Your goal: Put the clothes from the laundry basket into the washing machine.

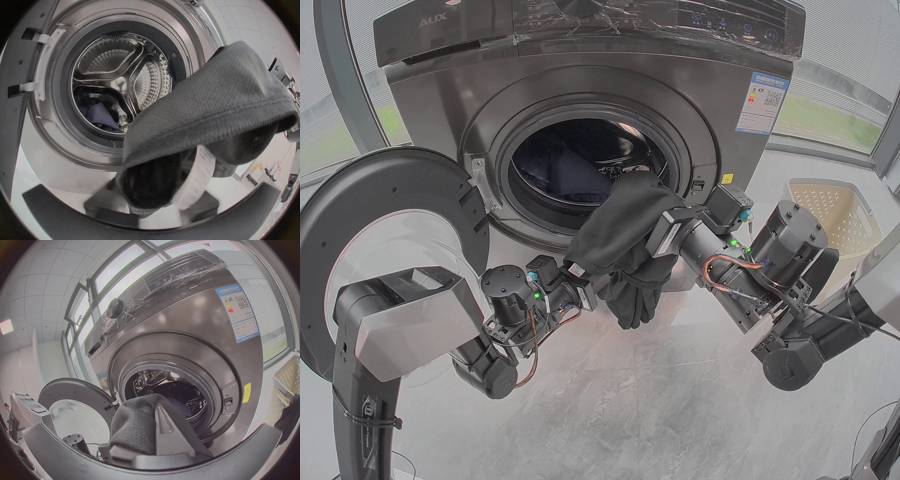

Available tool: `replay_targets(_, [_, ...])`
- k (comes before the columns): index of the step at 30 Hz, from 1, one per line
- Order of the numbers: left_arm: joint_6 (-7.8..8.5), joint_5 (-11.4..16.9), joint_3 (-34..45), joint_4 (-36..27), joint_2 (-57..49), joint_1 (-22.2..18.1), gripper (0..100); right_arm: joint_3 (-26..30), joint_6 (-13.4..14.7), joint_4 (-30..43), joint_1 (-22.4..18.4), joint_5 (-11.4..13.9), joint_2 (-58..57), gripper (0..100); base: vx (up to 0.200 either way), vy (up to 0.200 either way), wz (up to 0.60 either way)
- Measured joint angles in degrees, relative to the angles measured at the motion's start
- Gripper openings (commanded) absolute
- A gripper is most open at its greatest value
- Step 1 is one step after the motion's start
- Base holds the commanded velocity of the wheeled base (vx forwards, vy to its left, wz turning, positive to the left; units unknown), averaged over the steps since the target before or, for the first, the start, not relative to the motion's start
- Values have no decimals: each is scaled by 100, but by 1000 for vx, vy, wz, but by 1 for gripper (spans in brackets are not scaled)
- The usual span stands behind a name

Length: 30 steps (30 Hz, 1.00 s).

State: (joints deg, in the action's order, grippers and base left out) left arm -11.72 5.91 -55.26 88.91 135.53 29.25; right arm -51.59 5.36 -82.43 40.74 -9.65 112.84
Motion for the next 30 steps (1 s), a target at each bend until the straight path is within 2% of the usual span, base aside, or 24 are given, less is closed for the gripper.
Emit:
replay_targets(9, [41, 2, -177, 0, -1, 22, 0, 20, 18, -11, 2, -9, 21, 0, 0, 0, 0])
replay_targets(16, [44, 2, 127, 5, -244, -33, 0, 22, 24, -12, -12, -11, 23, 0, 0, 0, 0])
replay_targets(17, [39, 10, 204, 7, -293, -39, 100, 18, 24, -11, -15, -11, 26, 0, 0, 0, 0])
replay_targets(22, [39, 152, 535, 5, -489, -45, 100, -11, 24, -12, -28, -11, 43, 0, 0, 0, 0])
replay_targets(30, [39, 172, 601, 5, -550, -48, 100, -17, 27, -15, -56, -9, 54, 0, 0, 0, 0])
